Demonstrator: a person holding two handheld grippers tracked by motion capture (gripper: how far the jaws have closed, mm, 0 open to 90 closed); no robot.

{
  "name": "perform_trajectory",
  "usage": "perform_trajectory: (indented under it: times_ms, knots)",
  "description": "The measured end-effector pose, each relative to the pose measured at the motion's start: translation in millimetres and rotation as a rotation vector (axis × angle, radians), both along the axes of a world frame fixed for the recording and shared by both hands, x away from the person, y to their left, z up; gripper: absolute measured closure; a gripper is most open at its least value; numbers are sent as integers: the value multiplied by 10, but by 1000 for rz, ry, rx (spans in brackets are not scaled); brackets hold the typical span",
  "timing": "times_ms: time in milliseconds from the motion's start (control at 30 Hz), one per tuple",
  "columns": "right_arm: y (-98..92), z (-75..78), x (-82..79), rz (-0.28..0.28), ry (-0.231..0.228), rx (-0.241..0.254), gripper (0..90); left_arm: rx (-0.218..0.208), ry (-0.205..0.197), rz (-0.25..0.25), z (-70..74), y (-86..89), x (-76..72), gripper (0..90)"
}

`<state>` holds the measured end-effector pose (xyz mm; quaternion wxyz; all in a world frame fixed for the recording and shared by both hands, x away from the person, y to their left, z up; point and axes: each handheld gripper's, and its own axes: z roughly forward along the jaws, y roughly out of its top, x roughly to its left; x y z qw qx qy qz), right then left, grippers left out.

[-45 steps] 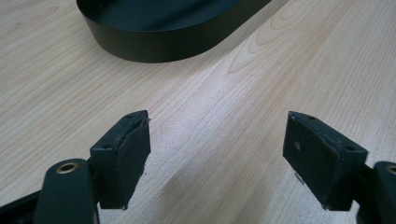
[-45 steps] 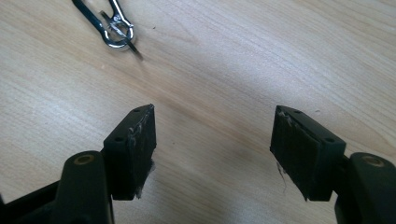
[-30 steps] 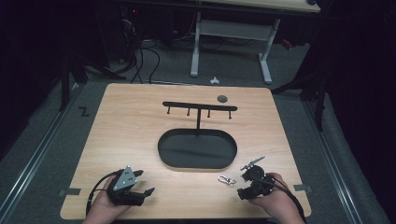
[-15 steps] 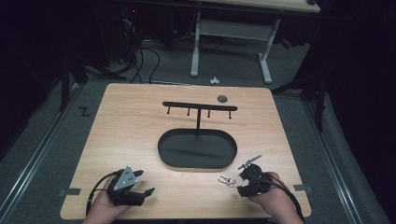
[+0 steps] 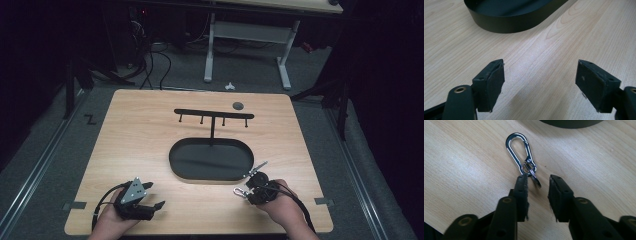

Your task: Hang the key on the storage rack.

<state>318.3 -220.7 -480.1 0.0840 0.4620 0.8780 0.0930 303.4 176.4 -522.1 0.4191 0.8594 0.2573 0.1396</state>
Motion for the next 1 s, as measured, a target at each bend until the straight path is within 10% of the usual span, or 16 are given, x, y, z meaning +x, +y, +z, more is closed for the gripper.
perform_trajectory:
  times_ms: [267, 1000]
  knots:
    - [9, 10, -11, 22, -13, 4, 880, 5, 2, -2, 0, -7, -1, 238]
    - [-51, 322, -20, -48, 29, 99, 885, 13, 4, -3, -6, -14, -2, 240]
